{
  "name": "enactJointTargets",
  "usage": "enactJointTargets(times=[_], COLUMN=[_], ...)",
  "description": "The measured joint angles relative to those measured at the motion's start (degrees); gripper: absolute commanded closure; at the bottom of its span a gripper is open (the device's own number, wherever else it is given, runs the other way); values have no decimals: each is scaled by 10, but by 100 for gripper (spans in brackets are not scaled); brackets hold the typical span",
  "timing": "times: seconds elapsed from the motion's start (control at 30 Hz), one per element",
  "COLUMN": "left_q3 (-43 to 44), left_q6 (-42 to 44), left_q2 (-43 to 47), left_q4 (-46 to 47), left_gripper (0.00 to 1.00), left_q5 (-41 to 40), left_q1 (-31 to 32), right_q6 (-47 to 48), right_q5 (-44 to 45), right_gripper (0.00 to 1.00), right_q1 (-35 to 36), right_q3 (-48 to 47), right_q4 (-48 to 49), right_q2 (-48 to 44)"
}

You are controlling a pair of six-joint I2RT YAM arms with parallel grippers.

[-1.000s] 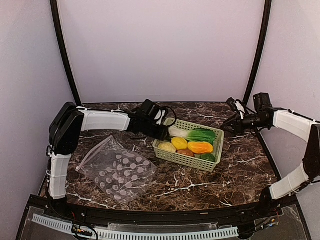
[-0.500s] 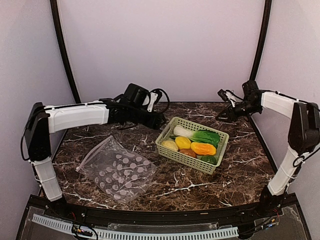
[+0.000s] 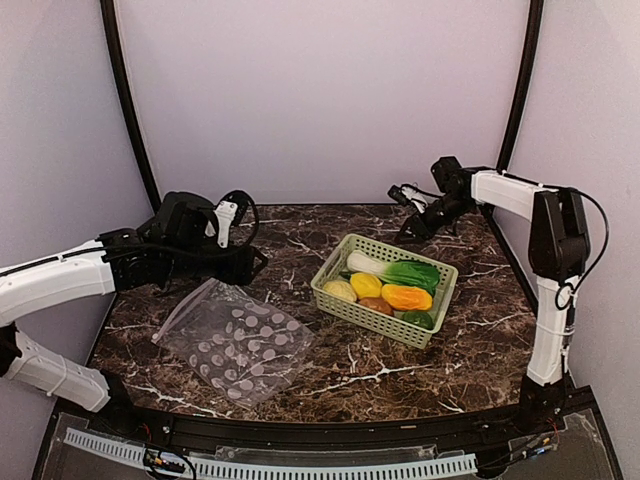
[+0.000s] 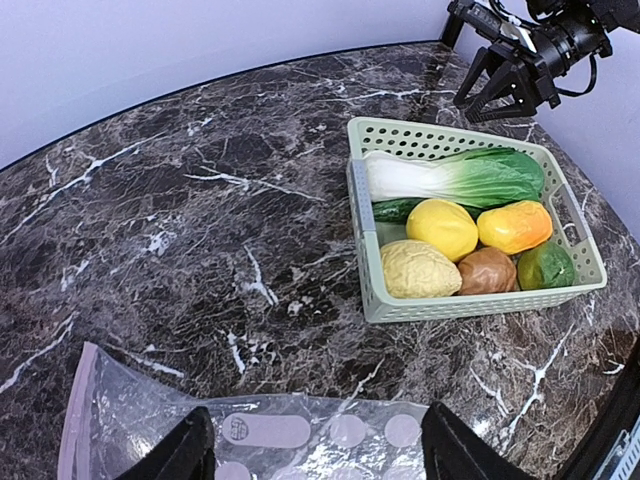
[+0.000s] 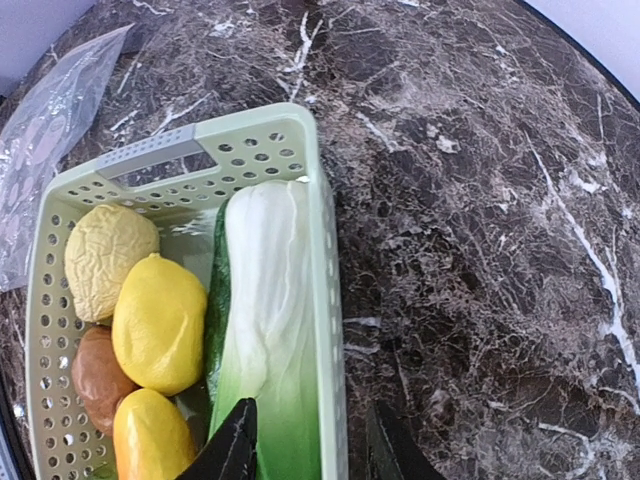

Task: Place the food in the zip-top bag and seal the zipper
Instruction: Move the bin to the center of the board.

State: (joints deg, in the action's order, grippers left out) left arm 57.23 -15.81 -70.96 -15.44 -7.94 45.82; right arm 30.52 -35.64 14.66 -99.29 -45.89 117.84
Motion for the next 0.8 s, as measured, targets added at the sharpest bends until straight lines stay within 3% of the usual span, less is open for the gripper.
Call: enactJointTargets(times=[0.33, 0.8], left_q3=[-24, -34], left_q6=[-26, -30], left_q2=[58, 52], left_q4=[-14, -14], left_gripper=[30, 30], left_q5=[-26, -29], left_q1=[0, 0], right_q6=[3, -22], right_q5=[33, 76], right_gripper=[70, 91], right_q1=[6, 12], right_q3=[-43, -27], right_q4=[-45, -45], right_q2=[49, 42])
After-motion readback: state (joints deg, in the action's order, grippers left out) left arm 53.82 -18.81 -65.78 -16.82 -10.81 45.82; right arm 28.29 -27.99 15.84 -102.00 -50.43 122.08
